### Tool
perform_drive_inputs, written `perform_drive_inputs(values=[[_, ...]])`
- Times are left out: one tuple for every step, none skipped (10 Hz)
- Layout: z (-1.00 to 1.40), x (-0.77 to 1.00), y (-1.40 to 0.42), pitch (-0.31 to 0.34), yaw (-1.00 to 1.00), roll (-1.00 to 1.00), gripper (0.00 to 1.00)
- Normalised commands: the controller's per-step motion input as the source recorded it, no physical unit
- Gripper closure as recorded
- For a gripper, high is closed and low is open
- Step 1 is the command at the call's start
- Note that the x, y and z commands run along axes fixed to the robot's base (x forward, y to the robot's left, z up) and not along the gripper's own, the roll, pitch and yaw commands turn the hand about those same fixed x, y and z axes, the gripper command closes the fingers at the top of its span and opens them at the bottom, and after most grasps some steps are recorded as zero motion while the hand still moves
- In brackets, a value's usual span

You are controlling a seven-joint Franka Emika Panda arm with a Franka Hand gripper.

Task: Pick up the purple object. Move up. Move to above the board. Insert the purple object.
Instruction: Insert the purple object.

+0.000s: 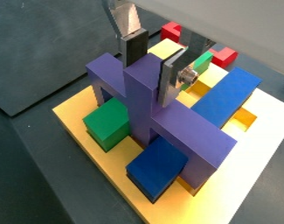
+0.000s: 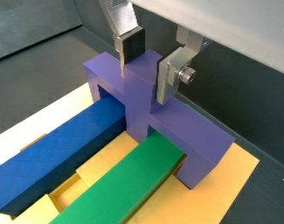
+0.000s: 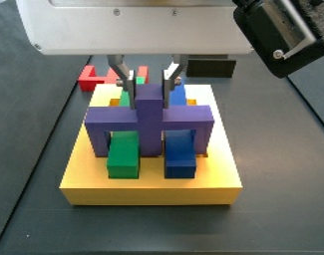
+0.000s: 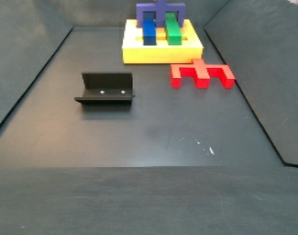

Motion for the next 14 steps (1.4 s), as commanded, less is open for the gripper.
perform_drive_inputs(values=[[-0.09,0.0,-0.13,-0.106,0.0,0.0,1.0],[-0.1,0.0,-0.04,-0.091,0.0,-0.01,1.0],[-0.14,0.0,-0.02,-0.066,0.0,0.0,1.0],[-0.29,0.0,0.0,-0.066,0.0,0.0,1.0],[-0.54,0.0,0.0,-0.139,-0.02,-0.01,1.0],[-0.66,0.17,0.0,-0.18,-0.11,-0.09,1.0],[-0.46,0.3,0.0,-0.06,-0.2,-0.01,1.0],[-0.24,0.23,0.0,0.0,-0.29,0.01,1.0],[-0.21,0.2,0.0,0.057,-0.35,0.1,1.0],[-0.26,0.09,0.0,0.053,-0.34,0.12,1.0],[-0.41,-0.06,-0.01,-0.043,-0.11,0.02,1.0],[-0.47,-0.21,0.0,-0.189,0.0,-0.02,1.0],[-0.36,-0.16,0.0,-0.189,0.0,-0.06,1.0],[0.0,0.0,0.0,0.0,0.0,0.0,1.0]])
